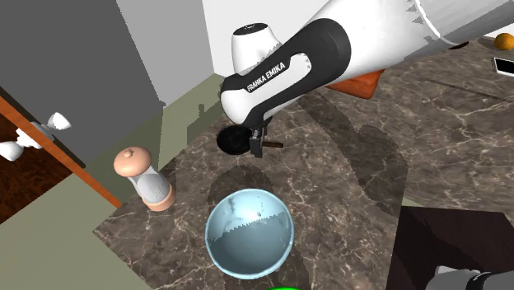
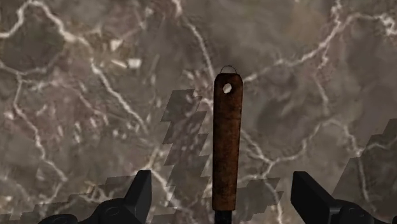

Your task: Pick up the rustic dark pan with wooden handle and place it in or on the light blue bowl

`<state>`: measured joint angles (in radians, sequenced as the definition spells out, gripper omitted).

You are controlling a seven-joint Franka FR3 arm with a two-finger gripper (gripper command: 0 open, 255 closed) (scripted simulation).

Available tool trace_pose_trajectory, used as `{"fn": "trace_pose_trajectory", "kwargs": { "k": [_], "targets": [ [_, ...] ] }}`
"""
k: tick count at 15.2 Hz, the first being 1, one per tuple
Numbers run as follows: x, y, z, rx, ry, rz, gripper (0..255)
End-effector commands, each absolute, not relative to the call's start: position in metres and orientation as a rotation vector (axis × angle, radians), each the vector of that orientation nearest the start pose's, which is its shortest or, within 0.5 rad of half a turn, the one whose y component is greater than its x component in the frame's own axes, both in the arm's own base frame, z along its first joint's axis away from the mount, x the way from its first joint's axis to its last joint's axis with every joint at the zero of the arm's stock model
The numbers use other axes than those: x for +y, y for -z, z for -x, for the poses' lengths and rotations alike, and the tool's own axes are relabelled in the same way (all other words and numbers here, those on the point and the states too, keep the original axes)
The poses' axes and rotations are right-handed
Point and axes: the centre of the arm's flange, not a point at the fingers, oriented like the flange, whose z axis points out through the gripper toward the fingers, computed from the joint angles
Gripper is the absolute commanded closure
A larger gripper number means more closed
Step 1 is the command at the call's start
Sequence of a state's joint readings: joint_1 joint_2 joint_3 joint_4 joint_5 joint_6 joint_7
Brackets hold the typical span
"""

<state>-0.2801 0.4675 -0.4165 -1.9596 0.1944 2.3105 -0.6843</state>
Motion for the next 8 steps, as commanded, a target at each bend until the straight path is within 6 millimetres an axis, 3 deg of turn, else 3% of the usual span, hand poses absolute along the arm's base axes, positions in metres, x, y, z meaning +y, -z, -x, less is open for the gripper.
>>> {"fn": "trace_pose_trajectory", "kwargs": {
  "k": [1,3,4,8],
  "targets": [
    [-0.3808,-0.2473,-0.4749,0.181,-0.127,3.126,0],
    [-0.3808,-0.2474,-0.4749,0.181,-0.127,3.126,0],
    [-0.3808,-0.2474,-0.4749,0.181,-0.127,3.126,255],
    [-0.3792,-0.246,-0.4769,0.181,-0.127,3.127,255]
  ]
}}
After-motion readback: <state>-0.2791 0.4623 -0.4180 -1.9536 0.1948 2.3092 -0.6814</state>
